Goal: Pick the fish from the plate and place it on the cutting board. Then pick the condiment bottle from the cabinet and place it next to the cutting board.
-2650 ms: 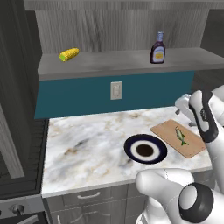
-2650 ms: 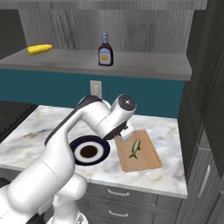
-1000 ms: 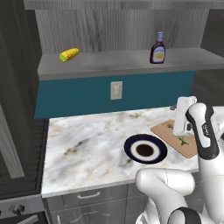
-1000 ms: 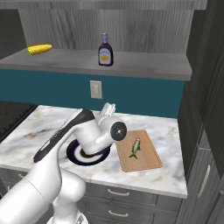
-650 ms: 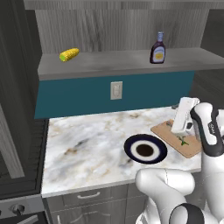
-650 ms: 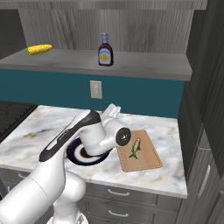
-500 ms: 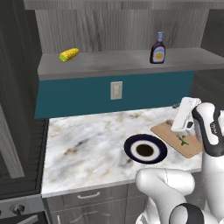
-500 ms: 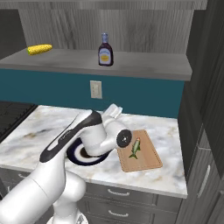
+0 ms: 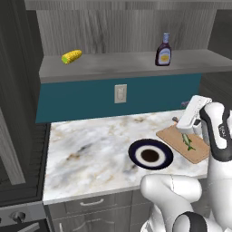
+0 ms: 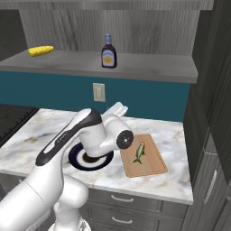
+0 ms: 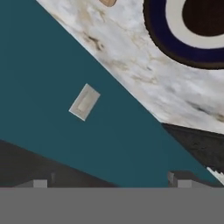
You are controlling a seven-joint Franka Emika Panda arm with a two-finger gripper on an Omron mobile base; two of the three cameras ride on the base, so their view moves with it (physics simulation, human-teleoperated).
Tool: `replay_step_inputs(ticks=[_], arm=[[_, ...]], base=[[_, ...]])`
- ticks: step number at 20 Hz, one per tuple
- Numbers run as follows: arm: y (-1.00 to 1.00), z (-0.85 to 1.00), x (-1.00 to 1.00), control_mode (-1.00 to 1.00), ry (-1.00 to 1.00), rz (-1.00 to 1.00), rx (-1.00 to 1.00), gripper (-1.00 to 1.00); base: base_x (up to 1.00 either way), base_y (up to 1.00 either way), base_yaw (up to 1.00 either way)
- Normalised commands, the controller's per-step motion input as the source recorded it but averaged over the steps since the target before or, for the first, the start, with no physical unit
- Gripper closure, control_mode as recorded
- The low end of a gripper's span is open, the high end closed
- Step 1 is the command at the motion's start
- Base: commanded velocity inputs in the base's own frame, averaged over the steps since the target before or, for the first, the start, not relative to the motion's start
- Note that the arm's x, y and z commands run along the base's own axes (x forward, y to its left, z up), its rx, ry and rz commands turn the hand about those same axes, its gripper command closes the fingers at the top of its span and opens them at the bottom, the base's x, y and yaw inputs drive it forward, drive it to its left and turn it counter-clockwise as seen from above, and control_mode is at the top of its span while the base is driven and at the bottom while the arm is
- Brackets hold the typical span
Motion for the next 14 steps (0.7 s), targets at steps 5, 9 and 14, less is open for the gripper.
replay_step_inputs(ticks=[5, 9, 14], arm=[[0.0, 0.34, 0.0, -1.0, 0.02, -0.04, 0.03, -1.0], [0.0, 0.3, 0.0, -1.0, 0.11, -0.03, 0.09, -1.0], [0.0, 0.23, 0.0, -1.0, 0.16, -0.02, 0.12, -1.0]], base=[[0.0, 0.0, 0.0], [0.0, 0.0, 0.0], [0.0, 0.0, 0.0]])
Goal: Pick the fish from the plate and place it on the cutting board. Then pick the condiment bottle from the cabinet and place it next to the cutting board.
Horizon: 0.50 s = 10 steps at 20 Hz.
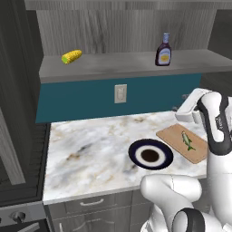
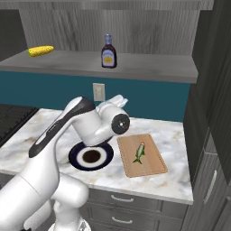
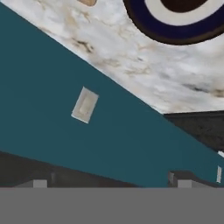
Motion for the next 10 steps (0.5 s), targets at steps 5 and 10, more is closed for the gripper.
replay_step_inputs(ticks=[5, 10], arm=[[0.0, 0.15, 0.0, -1.0, 0.17, -0.01, 0.16, -1.0], [0.0, 0.11, 0.0, -1.0, 0.13, 0.0, 0.19, -1.0]], base=[[0.0, 0.0, 0.0], [0.0, 0.0, 0.0]])
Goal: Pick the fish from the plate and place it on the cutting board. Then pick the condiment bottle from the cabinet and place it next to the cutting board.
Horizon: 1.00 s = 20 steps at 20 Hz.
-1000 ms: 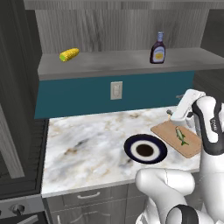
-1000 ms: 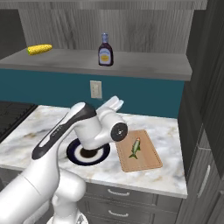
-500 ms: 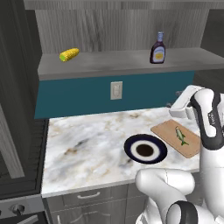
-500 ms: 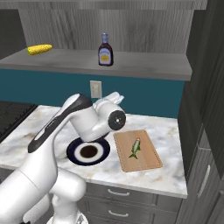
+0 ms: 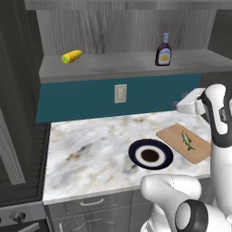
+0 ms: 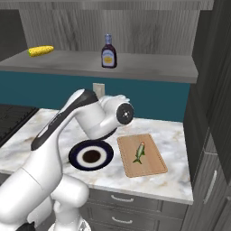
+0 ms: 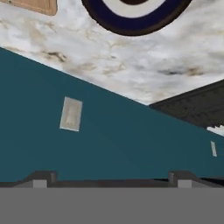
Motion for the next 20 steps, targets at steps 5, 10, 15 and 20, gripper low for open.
replay_step_inputs(ticks=[5, 10, 15, 20], arm=[[0.0, 0.18, 0.0, -1.0, 0.05, 0.0, 0.22, -1.0], [0.0, 0.26, 0.0, -1.0, -0.01, -0.01, 0.19, -1.0], [0.0, 0.21, -0.07, -1.0, -0.07, -0.03, 0.09, -1.0], [0.01, 0.17, -0.2, -1.0, -0.07, -0.04, 0.0, -1.0]], base=[[0.0, 0.0, 0.0], [0.0, 0.0, 0.0], [0.0, 0.0, 0.0], [0.0, 0.0, 0.0]])
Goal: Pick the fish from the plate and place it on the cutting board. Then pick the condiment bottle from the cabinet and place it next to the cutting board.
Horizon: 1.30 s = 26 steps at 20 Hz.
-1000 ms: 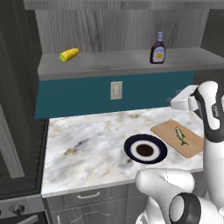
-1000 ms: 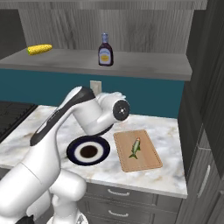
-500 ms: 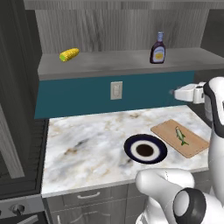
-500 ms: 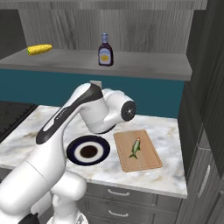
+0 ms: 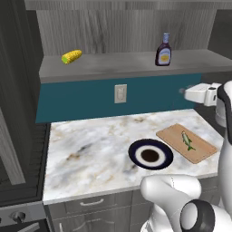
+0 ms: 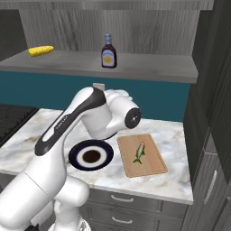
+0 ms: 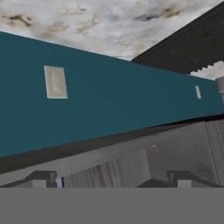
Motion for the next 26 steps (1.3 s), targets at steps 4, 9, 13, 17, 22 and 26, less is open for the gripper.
replay_step_inputs(ticks=[4, 9, 13, 17, 22, 26], arm=[[0.05, 0.22, -0.25, -1.0, -0.06, -0.04, 0.0, -1.0], [0.06, 0.31, -0.23, -1.0, -0.03, -0.03, 0.0, -1.0], [0.05, 0.36, -0.17, -1.0, 0.0, -0.02, 0.0, -1.0], [0.04, 0.36, -0.1, -1.0, 0.0, -0.02, 0.0, -1.0], [0.03, 0.28, -0.05, -1.0, 0.0, -0.02, 0.0, -1.0], [0.02, 0.15, 0.0, -1.0, 0.0, -0.02, 0.0, -1.0]], base=[[0.0, 0.0, 0.0], [0.0, 0.0, 0.0], [0.0, 0.0, 0.0], [0.0, 0.0, 0.0], [0.0, 0.0, 0.0], [0.0, 0.0, 0.0]])
